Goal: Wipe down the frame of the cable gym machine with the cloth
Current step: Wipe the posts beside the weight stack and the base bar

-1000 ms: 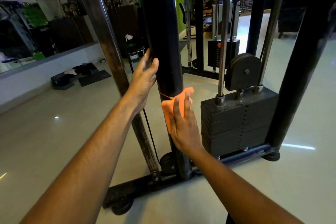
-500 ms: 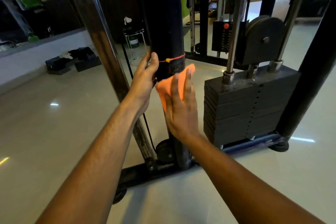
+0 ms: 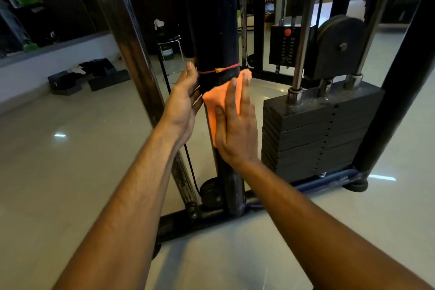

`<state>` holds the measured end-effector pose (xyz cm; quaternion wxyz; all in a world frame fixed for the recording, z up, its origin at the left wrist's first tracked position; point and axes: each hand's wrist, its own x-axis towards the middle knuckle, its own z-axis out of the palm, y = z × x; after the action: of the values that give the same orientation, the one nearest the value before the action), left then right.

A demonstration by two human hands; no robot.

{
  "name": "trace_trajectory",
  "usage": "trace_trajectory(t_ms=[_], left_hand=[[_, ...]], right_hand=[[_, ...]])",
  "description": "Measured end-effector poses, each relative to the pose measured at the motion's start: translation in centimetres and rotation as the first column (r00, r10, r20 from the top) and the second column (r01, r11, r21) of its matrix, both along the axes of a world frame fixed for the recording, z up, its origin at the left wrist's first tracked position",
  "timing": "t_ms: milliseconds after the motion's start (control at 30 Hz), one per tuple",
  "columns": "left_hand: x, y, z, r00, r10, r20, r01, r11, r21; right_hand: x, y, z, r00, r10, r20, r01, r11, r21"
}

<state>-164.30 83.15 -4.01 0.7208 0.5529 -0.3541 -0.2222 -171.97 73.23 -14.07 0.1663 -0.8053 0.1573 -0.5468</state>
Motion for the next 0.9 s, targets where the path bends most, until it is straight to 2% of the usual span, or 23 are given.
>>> trace_trajectory(t_ms=[100,200,267,333,467,533,633,733,900], left_hand=[[0.5,-0.5,-0.4,0.997,-0.003,0.075,0.002,1.000,0.023],[0.9,-1.1,-1.0,0.987,0.025,0.158,-0.035,0.998,0.056],[1.1,-1.1,-1.9,0.988,0.041,0.152,-0.050,0.997,0.053],[1.1,-0.9,-3.4,0.987,0.019,0.158,-0.030,0.997,0.070],[1.7,-0.3,-6.3,0.984,-0.020,0.178,-0.005,0.990,0.143],[2.1,-0.1,-7.0,0.987,-0.036,0.159,0.011,0.988,0.154],[2.1,0.2,-8.1,0.990,-0.048,0.134,0.023,0.983,0.180],[2.3,0.4,-9.2,0.994,-0.066,0.089,0.045,0.975,0.219],[2.5,0.4,-9.6,0.995,-0.096,0.008,0.093,0.973,0.211]], right_hand=[[0.3,-0.4,-0.5,1.000,-0.026,0.016,0.027,0.999,-0.027],[-0.5,0.7,-7.5,0.991,-0.020,-0.134,0.030,0.997,0.069],[-0.5,1.2,-10.7,0.988,-0.010,-0.157,0.032,0.990,0.138],[0.1,1.5,-10.0,0.993,-0.028,-0.115,0.047,0.985,0.168],[1.0,0.9,-6.6,0.999,-0.049,-0.008,0.049,0.992,0.119],[0.9,0.7,-7.9,0.996,-0.071,-0.044,0.076,0.990,0.120],[0.1,1.5,-13.2,0.981,-0.073,-0.177,0.100,0.984,0.148],[0.2,2.7,-15.2,0.979,-0.088,-0.183,0.127,0.969,0.213],[0.7,2.2,-9.5,0.994,-0.067,-0.086,0.085,0.969,0.230]])
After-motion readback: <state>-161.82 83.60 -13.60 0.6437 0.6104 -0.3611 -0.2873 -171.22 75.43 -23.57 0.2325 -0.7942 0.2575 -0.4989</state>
